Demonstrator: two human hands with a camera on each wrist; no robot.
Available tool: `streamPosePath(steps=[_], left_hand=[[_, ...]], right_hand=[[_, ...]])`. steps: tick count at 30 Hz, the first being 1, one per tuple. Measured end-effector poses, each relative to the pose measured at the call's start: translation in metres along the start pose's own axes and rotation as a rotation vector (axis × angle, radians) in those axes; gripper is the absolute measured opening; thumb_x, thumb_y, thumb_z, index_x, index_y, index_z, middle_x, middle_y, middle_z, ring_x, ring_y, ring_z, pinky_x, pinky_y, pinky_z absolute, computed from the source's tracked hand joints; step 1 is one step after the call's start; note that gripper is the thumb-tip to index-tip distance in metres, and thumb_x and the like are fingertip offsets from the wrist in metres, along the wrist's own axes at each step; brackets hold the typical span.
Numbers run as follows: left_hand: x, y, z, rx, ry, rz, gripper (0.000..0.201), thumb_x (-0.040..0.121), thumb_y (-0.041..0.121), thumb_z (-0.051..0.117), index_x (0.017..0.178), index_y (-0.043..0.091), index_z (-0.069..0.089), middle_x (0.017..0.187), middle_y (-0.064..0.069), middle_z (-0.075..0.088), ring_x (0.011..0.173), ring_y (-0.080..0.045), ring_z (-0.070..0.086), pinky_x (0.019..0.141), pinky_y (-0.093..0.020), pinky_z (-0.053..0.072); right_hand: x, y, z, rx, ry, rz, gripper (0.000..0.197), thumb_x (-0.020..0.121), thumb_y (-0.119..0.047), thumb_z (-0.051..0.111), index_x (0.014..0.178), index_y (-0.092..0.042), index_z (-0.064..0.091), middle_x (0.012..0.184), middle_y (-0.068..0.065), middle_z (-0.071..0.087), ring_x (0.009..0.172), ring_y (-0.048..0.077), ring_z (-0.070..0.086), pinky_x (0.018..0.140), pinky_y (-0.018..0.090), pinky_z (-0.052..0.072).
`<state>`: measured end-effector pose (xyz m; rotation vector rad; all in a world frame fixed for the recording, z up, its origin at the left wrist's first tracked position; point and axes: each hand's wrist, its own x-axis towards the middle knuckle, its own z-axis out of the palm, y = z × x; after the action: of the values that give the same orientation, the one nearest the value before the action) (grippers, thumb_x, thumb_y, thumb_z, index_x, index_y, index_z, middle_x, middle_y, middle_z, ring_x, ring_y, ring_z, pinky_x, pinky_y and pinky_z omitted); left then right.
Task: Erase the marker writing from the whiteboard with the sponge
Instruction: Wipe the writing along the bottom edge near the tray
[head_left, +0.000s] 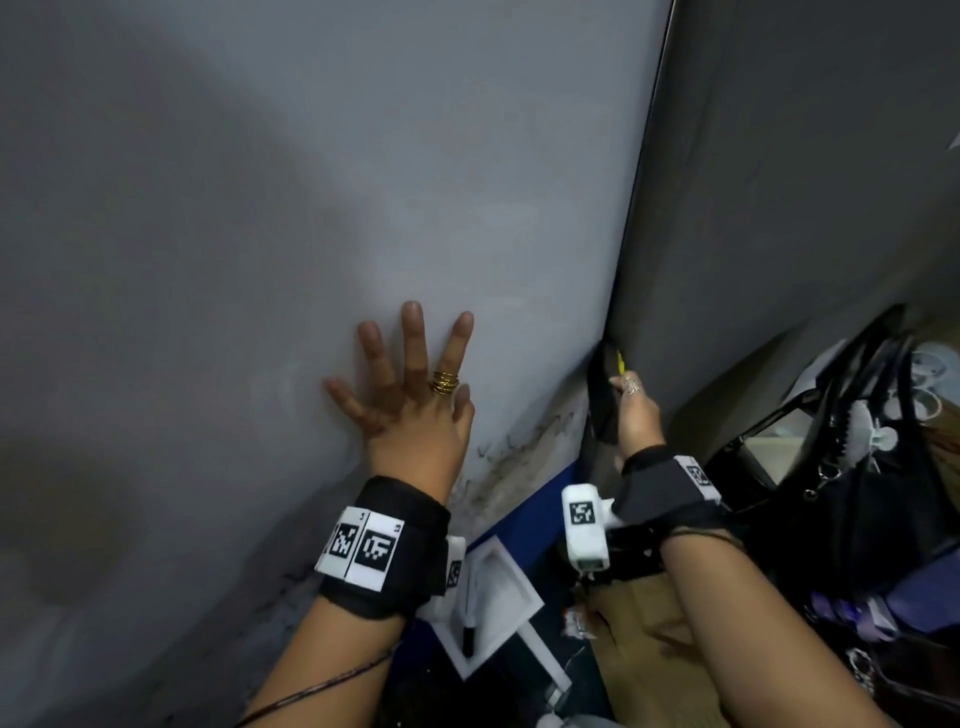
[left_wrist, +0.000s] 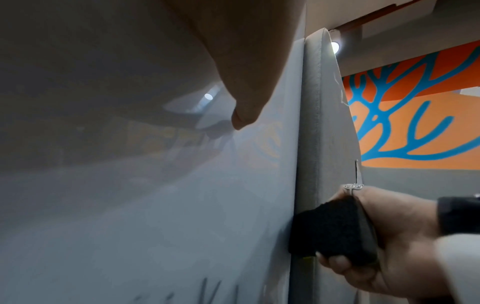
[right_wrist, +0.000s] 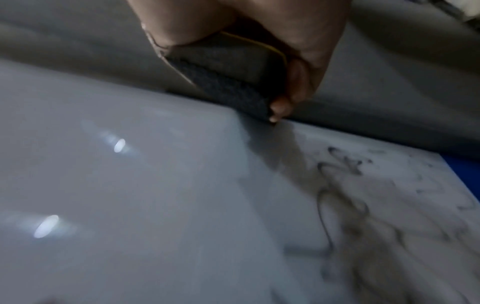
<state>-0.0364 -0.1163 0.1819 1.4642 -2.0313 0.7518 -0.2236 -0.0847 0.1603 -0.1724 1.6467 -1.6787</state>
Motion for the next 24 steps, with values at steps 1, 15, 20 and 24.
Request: streamPosePath(steps=[1, 15, 20, 24], left_hand=[[-0.001, -0.001, 0.001, 0.001, -0.007, 0.004, 0.096, 0.084, 0.049, 0.058, 0.148, 0.039, -0.013, 0.148, -0.006, -0.04, 0.134, -0.037, -0.037, 0.099, -0.069, -0.015], [0.002, 0.006, -0.003, 0.055, -0.052, -0.012, 0.097, 0.081, 0.052, 0.061, 0.15, 0.037, -0.006, 0.144, -0.017, -0.042, 0.129, -0.046, -0.039, 0.093, -0.074, 0.006], [0.001, 0.005, -0.003, 0.053, -0.068, -0.017, 0.1, 0.08, 0.055, 0.061, 0.149, 0.038, -0.009, 0.144, -0.015, -0.044, 0.128, -0.044, -0.041, 0.094, -0.072, 0.006], [0.0, 0.002, -0.003, 0.104, -0.051, -0.018, 0.102, 0.079, 0.064, 0.056, 0.147, 0.038, -0.015, 0.144, -0.017, -0.043, 0.129, -0.044, -0.039, 0.096, -0.071, 0.008]], right_hand=[[0.002, -0.003, -0.001, -0.006, -0.005, -0.012, 0.017, 0.091, -0.019, 0.051, 0.078, -0.012, 0.059, 0.086, 0.005, 0.056, 0.083, 0.019, 0.051, 0.071, 0.028, 0.04], [-0.057, 0.06, 0.004, -0.144, -0.498, -0.115, 0.038, 0.093, 0.004, 0.043, 0.129, -0.003, 0.053, 0.127, -0.007, 0.054, 0.117, 0.005, 0.048, 0.085, -0.003, 0.036], [-0.053, 0.062, 0.001, -0.111, -0.441, -0.134, 0.037, 0.095, 0.0, 0.04, 0.129, -0.004, 0.052, 0.129, -0.009, 0.049, 0.12, 0.005, 0.045, 0.089, 0.001, 0.036], [-0.05, 0.052, 0.014, -0.025, -0.234, 0.034, 0.028, 0.101, -0.024, 0.036, 0.085, -0.014, 0.057, 0.107, 0.002, 0.054, 0.105, 0.015, 0.046, 0.101, 0.032, 0.035]])
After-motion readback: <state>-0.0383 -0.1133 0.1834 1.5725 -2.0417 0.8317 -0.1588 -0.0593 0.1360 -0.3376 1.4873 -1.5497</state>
